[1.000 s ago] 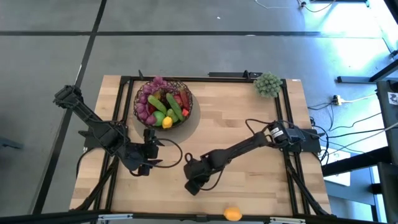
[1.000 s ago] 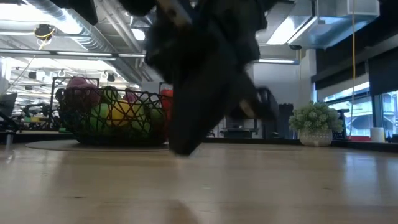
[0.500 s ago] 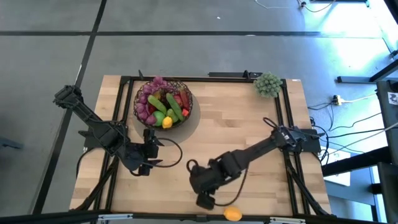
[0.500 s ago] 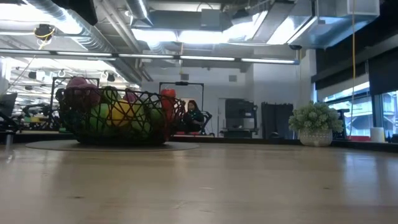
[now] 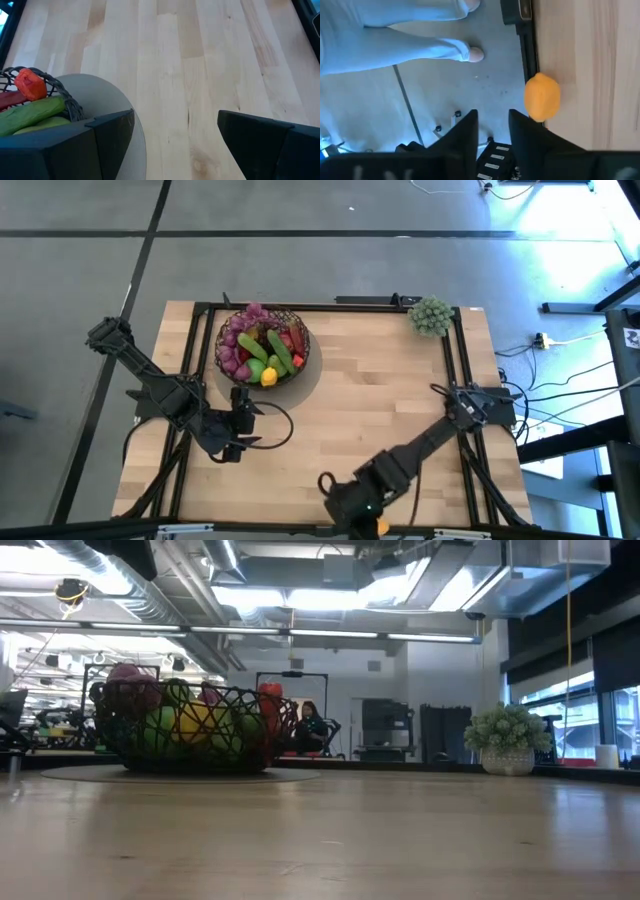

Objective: Build produce basket
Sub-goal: Put the yellow lemon into the black wire basket

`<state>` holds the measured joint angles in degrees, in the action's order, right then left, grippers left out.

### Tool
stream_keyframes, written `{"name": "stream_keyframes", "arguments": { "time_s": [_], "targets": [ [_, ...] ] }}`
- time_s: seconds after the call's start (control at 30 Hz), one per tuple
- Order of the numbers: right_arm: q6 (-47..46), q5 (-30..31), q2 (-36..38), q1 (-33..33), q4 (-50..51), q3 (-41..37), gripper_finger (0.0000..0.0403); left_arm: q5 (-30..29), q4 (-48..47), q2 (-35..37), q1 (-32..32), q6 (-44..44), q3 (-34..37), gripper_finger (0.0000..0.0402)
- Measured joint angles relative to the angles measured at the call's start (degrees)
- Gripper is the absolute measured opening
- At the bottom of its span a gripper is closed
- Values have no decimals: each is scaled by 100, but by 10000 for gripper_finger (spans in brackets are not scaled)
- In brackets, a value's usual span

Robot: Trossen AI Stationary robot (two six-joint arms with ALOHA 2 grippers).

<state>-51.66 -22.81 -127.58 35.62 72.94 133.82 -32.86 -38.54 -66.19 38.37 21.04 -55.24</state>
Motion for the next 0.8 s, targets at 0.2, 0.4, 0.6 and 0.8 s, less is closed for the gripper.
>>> {"name": "stream_keyframes", "arguments": {
  "time_s": [0.2,0.4,0.6,0.8],
  "targets": [
    [-425,234,-12,523,-7,-228,134,-4,1,0,0,0,0,279],
    [-509,300,-20,1066,-1314,-1011,130,-7,2,0,0,-4,0,279],
    [-897,765,-23,1197,-2484,-2032,129,-13,2,0,0,-13,0,279],
    [-1087,764,-24,1126,-2689,-2983,128,-13,2,0,0,-11,0,279]
  ]
}}
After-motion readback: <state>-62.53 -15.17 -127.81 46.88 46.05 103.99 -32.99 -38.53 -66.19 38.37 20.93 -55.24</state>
